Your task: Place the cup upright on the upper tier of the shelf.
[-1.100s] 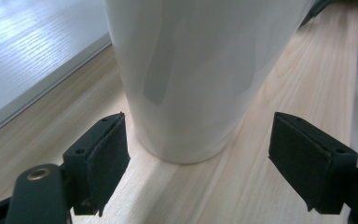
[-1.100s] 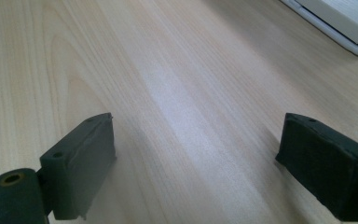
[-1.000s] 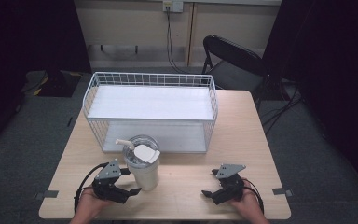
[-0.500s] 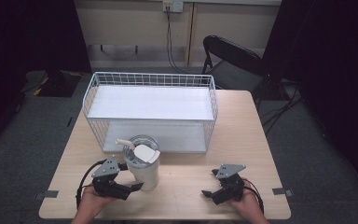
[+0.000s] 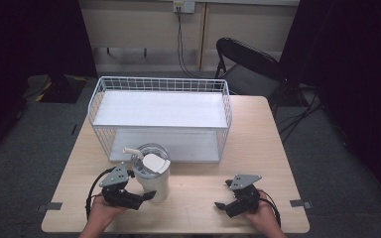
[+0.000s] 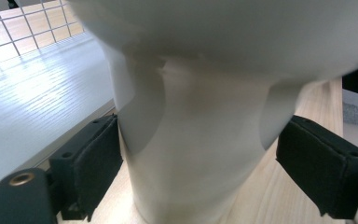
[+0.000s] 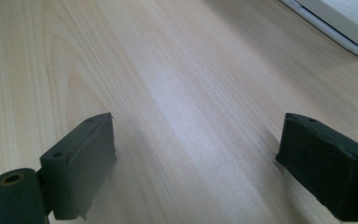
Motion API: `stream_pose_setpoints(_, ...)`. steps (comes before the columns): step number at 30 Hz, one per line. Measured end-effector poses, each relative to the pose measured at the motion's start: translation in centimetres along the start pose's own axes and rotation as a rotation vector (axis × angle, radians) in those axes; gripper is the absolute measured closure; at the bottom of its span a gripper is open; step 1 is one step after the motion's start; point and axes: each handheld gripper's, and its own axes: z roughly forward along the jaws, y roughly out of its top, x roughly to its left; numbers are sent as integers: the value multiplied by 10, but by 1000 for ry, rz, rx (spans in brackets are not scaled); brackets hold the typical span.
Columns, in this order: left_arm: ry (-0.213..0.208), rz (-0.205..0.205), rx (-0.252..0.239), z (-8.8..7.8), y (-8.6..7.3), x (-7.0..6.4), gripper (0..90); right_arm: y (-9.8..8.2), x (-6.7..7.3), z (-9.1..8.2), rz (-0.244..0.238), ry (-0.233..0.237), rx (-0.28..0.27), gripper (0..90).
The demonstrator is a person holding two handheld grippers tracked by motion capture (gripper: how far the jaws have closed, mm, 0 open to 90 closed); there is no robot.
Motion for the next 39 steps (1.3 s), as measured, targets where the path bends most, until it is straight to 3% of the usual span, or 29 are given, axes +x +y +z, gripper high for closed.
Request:
stream_pose_setpoints(19, 1, 24, -57, 14, 2, 1, 86, 0, 0, 0, 0, 0, 0, 102)
stream_pose_setpoints(30, 7, 3, -132, 20, 1, -1, 72, 0, 0, 0, 1, 0, 0, 102)
stream_pose_setpoints(35, 46, 65, -161, 19, -2, -4, 98, 0, 0, 0, 1, 0, 0, 102)
stream_pose_setpoints(39, 57, 68, -176, 19, -3, -6, 102, 0, 0, 0, 0, 0, 0, 102)
